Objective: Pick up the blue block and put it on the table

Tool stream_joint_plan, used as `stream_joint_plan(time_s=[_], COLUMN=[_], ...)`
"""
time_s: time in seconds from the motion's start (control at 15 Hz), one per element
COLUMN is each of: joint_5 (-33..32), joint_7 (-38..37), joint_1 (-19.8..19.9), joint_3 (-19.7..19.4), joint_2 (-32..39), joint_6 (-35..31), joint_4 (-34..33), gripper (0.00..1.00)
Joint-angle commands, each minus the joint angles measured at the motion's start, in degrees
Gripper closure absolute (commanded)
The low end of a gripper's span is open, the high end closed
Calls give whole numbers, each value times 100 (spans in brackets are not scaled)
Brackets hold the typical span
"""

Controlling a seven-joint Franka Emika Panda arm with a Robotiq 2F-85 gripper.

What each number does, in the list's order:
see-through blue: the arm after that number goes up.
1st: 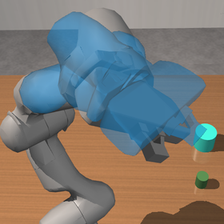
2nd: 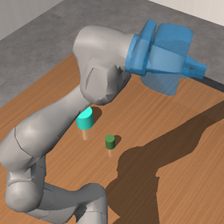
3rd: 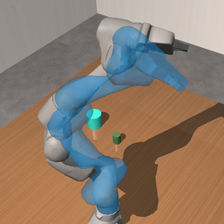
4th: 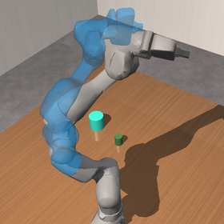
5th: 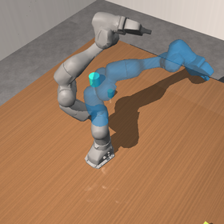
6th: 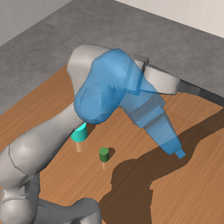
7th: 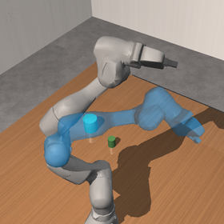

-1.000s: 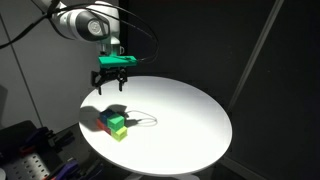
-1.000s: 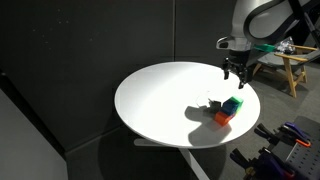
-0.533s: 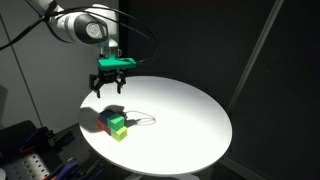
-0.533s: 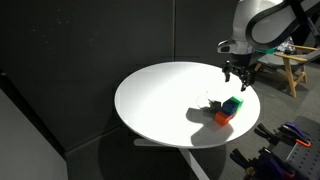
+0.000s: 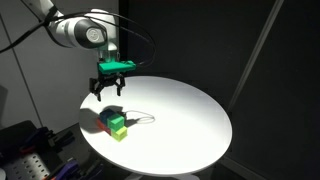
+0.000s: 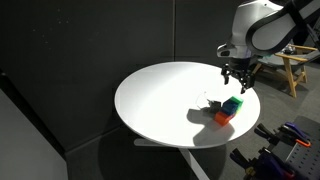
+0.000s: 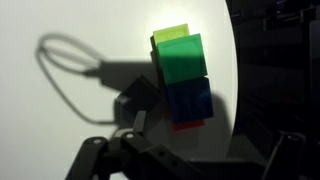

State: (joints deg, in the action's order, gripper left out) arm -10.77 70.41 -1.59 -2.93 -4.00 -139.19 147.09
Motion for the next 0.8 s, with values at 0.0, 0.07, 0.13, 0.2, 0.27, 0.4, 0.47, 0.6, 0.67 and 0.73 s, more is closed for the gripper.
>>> stream_joint_plan(time_s=[0.0,0.07,0.13,0.2,0.27,0.4,0.47,0.6,0.67,0.73], joint_5=[-18,-1,11,14,16,15,4,-4,-3,-7], joint_7=[177,184,198,203,212,224,220,226,233,239], joint_1=[42,39,38,38,39,46,50,63,68,76], joint_3=[60,76,91,109,125,157,170,188,192,192], joint_2=[125,174,213,252,288,348,374,413,427,442], joint_6=[-199,-231,-259,-279,-301,-340,-362,-399,-414,-428], joint_4=[-2,-5,-5,-5,-3,4,9,17,20,26], gripper=[0,0,0,0,0,0,0,0,0,0])
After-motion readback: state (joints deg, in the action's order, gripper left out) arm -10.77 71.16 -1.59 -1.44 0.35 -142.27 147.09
